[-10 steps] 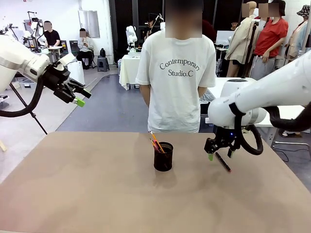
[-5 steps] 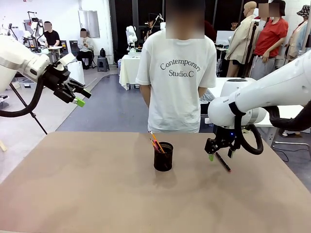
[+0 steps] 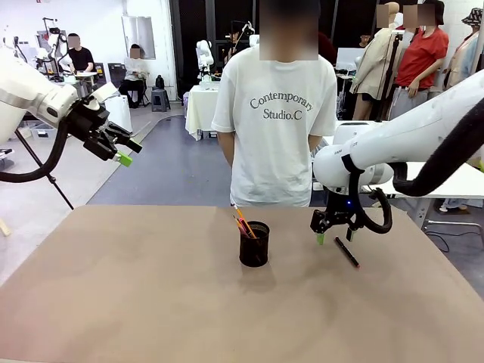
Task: Place the pens into the pen holder.
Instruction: Pick up a writing instrument from the table and place it into the Pen holder.
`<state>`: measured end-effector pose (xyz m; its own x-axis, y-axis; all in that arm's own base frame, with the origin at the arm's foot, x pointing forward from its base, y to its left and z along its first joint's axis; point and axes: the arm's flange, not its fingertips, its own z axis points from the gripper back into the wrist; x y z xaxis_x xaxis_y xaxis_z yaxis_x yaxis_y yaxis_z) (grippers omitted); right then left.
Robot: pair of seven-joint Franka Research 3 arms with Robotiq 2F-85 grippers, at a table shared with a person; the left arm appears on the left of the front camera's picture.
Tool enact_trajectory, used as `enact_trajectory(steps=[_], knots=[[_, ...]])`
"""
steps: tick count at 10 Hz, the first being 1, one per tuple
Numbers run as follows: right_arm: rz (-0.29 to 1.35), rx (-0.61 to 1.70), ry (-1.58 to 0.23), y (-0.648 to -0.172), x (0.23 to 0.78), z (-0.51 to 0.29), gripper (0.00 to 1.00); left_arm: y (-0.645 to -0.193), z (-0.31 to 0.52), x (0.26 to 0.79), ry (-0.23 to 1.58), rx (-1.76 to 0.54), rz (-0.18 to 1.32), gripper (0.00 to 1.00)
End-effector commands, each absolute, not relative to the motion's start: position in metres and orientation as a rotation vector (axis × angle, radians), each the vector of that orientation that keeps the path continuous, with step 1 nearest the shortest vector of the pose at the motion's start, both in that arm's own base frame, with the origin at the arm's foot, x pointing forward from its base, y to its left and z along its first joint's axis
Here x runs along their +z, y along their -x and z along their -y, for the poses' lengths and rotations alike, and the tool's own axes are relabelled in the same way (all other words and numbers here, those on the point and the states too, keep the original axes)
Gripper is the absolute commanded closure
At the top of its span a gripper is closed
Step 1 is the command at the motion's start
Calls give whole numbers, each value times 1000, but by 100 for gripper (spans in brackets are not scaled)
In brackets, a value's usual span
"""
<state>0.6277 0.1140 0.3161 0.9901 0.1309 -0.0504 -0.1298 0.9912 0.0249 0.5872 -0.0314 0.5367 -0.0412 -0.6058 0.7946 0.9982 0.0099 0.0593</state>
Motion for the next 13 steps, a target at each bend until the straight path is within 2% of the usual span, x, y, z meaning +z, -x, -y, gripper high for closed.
enact_trajectory(steps=[1, 13], knots=[[-25, 90, 8, -642, 315, -115, 0, -586, 31, 537, 672, -1462, 770, 0], [-4, 59, 13, -644, 301, -93, 0, -586, 31, 537, 672, -1462, 770, 0]])
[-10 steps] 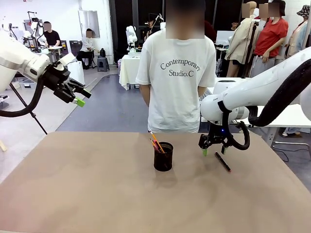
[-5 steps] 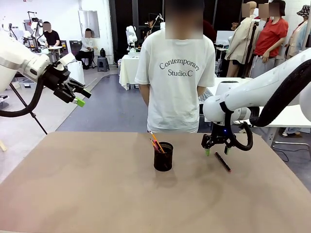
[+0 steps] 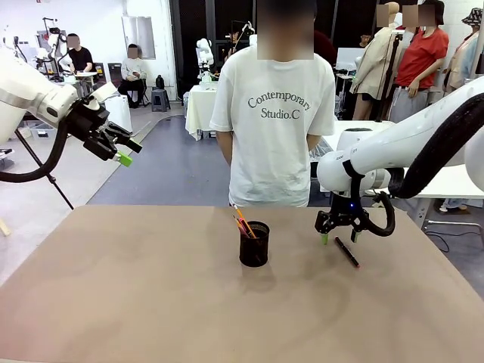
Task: Place the pens into the pen holder.
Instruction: Pick up a writing instrument from the table and place it into the Pen holder.
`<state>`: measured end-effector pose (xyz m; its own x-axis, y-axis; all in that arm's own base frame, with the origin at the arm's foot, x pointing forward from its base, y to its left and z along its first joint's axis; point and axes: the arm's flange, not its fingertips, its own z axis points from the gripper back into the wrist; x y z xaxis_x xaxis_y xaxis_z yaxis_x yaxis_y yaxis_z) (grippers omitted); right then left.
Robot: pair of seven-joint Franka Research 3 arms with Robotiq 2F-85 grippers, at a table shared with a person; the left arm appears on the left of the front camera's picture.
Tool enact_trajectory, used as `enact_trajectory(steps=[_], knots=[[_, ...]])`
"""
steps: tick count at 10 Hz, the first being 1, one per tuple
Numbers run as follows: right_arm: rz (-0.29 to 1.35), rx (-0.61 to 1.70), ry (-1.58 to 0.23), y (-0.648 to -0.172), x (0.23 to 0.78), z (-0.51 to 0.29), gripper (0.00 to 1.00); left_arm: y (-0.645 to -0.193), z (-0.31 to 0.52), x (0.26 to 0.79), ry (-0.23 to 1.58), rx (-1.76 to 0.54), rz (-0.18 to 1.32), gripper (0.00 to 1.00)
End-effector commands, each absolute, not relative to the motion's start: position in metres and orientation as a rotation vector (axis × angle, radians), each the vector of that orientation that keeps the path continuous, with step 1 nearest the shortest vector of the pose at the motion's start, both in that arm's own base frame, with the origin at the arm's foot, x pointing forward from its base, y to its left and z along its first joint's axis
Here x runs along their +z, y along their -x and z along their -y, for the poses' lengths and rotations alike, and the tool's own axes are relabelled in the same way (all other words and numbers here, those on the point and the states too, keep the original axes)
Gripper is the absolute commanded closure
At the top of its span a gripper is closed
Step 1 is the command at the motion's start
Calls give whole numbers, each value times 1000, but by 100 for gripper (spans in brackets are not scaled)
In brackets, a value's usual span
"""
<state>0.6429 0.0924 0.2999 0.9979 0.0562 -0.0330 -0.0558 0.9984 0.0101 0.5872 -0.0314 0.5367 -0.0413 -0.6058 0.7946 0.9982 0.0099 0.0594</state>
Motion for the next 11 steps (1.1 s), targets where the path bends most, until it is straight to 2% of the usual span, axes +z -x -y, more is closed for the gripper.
enact_trajectory(steps=[1, 5, 11], knots=[[1, 59, 17, -643, 301, -92, 20, -586, 31, 537, 672, -1462, 770, 0], [-12, 53, 16, -642, 301, -90, 99, -586, 31, 537, 672, -1462, 770, 0], [-14, 63, 19, -642, 300, -90, 100, -586, 31, 537, 672, -1462, 770, 0]])
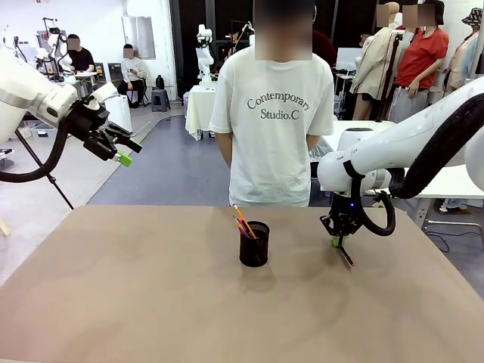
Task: Place the pens into the pen holder.
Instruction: Pick up a writing instrument from the table and place it into the Pen holder.
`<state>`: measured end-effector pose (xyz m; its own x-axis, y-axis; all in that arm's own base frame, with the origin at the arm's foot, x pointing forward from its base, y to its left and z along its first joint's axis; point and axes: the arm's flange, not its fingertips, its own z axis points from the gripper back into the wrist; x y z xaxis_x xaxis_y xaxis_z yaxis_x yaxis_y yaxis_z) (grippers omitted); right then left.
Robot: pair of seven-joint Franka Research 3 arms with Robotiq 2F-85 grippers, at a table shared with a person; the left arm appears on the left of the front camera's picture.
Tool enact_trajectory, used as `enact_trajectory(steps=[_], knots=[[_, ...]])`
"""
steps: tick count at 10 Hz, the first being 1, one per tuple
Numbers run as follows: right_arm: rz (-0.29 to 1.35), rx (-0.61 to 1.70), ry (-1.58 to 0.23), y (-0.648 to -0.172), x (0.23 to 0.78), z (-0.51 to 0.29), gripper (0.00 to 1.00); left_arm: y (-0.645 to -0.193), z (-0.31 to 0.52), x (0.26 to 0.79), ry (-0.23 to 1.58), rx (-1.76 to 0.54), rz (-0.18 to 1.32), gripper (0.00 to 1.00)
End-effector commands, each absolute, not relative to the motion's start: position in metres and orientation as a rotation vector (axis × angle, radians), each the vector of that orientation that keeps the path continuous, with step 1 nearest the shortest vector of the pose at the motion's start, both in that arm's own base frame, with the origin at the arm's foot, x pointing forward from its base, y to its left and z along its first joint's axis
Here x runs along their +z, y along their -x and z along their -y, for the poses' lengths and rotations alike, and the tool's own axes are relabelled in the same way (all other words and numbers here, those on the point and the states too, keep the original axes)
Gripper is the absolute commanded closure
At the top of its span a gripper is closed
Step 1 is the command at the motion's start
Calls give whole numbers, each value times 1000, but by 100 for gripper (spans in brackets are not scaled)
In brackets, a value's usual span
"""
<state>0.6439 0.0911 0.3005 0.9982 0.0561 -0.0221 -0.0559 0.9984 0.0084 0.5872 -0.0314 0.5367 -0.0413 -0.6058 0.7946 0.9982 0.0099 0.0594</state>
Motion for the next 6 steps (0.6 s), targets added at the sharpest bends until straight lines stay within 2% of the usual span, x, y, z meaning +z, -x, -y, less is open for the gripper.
enact_trajectory(steps=[1, 3, 5, 6], knots=[[-18, 72, 14, -642, 300, -89, 100, -586, 31, 537, 672, -1462, 770, 0], [-55, 108, -132, -640, 308, -90, 100, -586, 31, 537, 672, -1462, 770, 0], [-54, 142, -392, -639, 326, -88, 100, -586, 31, 537, 672, -1462, 770, 0], [-38, 144, -443, -639, 335, -87, 100, -586, 31, 537, 672, -1462, 770, 0]])
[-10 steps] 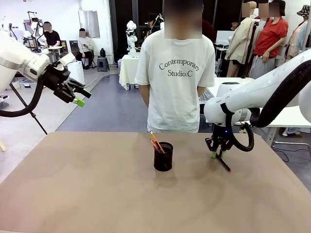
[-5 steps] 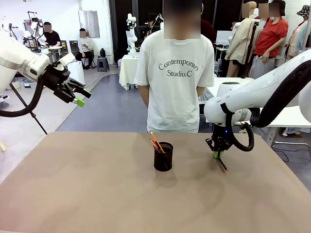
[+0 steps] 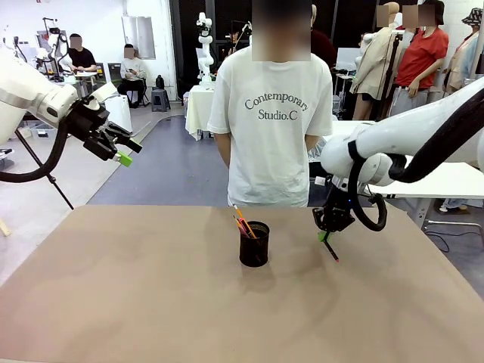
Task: Place the pens into the pen holder.
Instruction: Pick up a writing instrument from the table and place it into the Pen holder.
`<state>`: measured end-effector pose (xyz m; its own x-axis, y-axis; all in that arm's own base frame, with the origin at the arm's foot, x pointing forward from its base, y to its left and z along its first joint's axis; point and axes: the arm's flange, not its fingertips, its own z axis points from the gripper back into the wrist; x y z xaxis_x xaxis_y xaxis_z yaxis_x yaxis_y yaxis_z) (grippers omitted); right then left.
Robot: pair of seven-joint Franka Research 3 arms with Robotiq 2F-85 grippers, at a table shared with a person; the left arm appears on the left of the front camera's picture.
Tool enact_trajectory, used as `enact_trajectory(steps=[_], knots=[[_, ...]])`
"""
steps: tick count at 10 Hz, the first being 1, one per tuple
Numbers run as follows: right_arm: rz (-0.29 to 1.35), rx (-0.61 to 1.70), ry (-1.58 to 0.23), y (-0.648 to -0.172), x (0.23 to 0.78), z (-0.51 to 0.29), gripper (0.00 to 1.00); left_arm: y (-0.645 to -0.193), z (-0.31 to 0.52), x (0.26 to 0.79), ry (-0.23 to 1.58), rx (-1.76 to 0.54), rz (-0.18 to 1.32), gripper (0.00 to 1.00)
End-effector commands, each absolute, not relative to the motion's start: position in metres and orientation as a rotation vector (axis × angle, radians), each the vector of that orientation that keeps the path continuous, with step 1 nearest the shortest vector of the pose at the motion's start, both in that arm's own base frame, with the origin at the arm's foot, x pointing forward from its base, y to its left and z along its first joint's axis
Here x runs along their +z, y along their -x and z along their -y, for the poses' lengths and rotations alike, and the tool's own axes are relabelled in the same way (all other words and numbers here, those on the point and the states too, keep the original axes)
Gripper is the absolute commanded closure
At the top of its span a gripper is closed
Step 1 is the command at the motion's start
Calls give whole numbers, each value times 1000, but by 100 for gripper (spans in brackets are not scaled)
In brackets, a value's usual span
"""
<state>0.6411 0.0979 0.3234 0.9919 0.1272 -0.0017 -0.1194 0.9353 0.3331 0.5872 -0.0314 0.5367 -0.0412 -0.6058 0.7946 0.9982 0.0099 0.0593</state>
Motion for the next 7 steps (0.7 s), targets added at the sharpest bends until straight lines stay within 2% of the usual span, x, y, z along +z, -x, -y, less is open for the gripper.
enact_trajectory(steps=[1, 3, 4, 5, 7], knots=[[-1, 151, -495, -638, 342, -85, 100, -586, 31, 537, 672, -1462, 770, 0], [100, 232, -712, -634, 358, -82, 100, -586, 31, 537, 672, -1462, 770, 0], [143, 376, -795, -624, 365, -81, 100, -586, 31, 537, 672, -1462, 770, 0], [292, 351, -873, -620, 370, -83, 100, -586, 31, 537, 672, -1462, 770, 0], [443, 410, -973, -610, 381, -82, 100, -586, 31, 537, 672, -1462, 770, 0]])
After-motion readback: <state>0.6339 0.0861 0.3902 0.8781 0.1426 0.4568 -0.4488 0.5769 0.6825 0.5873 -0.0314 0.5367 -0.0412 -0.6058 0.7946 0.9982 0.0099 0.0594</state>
